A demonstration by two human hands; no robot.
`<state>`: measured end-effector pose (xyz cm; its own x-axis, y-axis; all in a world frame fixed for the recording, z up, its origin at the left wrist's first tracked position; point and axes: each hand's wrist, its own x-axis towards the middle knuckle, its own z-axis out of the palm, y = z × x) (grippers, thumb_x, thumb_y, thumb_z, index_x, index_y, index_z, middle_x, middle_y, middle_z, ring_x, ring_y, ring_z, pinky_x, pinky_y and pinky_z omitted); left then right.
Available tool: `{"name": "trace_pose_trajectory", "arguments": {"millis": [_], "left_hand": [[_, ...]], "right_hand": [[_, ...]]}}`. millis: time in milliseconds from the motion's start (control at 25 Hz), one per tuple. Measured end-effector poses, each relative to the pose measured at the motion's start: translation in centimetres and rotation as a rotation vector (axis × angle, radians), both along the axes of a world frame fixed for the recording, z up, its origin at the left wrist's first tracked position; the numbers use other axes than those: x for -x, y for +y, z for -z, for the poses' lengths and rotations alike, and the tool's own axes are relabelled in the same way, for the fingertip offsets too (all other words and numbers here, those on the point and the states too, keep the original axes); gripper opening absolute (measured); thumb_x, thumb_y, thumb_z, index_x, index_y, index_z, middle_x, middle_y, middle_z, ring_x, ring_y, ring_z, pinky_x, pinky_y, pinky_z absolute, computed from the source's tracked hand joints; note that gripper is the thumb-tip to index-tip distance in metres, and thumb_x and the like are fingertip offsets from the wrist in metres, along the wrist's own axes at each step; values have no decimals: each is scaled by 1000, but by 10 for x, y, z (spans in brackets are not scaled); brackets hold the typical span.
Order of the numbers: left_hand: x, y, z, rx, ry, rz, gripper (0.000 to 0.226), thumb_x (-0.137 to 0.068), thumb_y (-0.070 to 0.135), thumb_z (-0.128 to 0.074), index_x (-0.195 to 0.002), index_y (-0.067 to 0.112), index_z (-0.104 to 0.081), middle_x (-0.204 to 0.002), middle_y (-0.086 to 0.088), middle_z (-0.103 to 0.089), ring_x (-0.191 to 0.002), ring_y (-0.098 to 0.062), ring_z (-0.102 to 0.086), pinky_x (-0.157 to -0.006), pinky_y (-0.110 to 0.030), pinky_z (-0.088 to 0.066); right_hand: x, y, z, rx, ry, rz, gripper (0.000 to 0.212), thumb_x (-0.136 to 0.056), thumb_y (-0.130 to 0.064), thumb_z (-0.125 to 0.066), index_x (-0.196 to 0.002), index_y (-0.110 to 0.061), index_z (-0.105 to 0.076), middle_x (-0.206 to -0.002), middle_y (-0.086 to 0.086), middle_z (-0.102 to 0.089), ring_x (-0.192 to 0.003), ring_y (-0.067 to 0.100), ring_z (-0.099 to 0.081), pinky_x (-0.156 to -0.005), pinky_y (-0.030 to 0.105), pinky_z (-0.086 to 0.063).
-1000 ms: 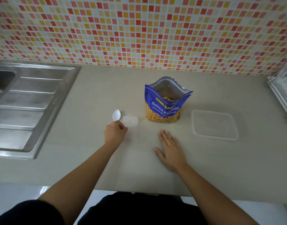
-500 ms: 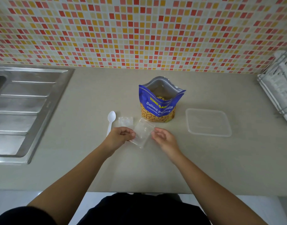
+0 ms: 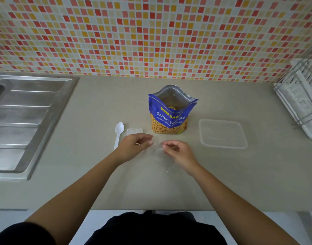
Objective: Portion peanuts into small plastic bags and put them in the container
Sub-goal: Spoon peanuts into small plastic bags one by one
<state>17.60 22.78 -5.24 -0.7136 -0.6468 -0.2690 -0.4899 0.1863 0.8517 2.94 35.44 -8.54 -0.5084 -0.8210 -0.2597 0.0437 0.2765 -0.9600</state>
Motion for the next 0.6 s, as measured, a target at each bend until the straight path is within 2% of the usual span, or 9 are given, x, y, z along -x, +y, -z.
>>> {"name": "trace_pose_trajectory", "arguments": {"millis": [120,200,280,360,520,600], "left_hand": [[4,0,-9,-81,12,73,20,-85,10,-65,-104,13,-68,-81,2,-69,-72,3,-62,-79,-16,-48],[5,1,-12,-144,48,47,19,-85,5,-63,-102,12,-68,-77,1,-68,-67,2,-61,-75,-16,-50],[4,2,-16,-293,108,-9,19,-86,3,-62,-102,12,-66,-78,-2,-66,-72,-6,-60,-72,-15,-51],[2,2,-20,-488,179,-69,20,-86,1,-61,-99,15,-66,-77,-1,-66,-75,-8,-61,-69,-15,-51],[1,10,-26,-891,332,-164,23,-87,-5,-53,-98,14,-62,-68,1,-68,-62,-6,-65,-60,-13,-55],[3,15,-28,-976,394,-198,23,-87,-7,-51,-96,12,-59,-64,0,-66,-56,-6,-65,-57,-13,-55]], "right_hand": [[3,1,-8,10,45,-44,12,-83,-10,-68,-92,-18,-70,-76,0,-67,-64,1,-62,-72,16,-50],[5,3,-12,-9,11,-46,21,-79,-14,-72,-99,-19,-67,-78,0,-66,-65,3,-62,-69,16,-48],[7,6,-15,-62,-72,-44,38,-74,-17,-76,-109,-20,-61,-81,0,-65,-69,7,-61,-66,18,-47],[10,10,-18,-60,-175,-23,46,-73,-11,-76,-115,-19,-58,-77,-1,-63,-70,8,-60,-69,19,-49],[11,13,-25,21,-228,-19,41,-76,-7,-72,-110,-25,-57,-75,-3,-69,-68,8,-62,-72,25,-48],[13,13,-29,57,-228,-39,38,-78,-6,-70,-108,-28,-58,-75,-5,-71,-71,8,-64,-77,26,-48]]}}
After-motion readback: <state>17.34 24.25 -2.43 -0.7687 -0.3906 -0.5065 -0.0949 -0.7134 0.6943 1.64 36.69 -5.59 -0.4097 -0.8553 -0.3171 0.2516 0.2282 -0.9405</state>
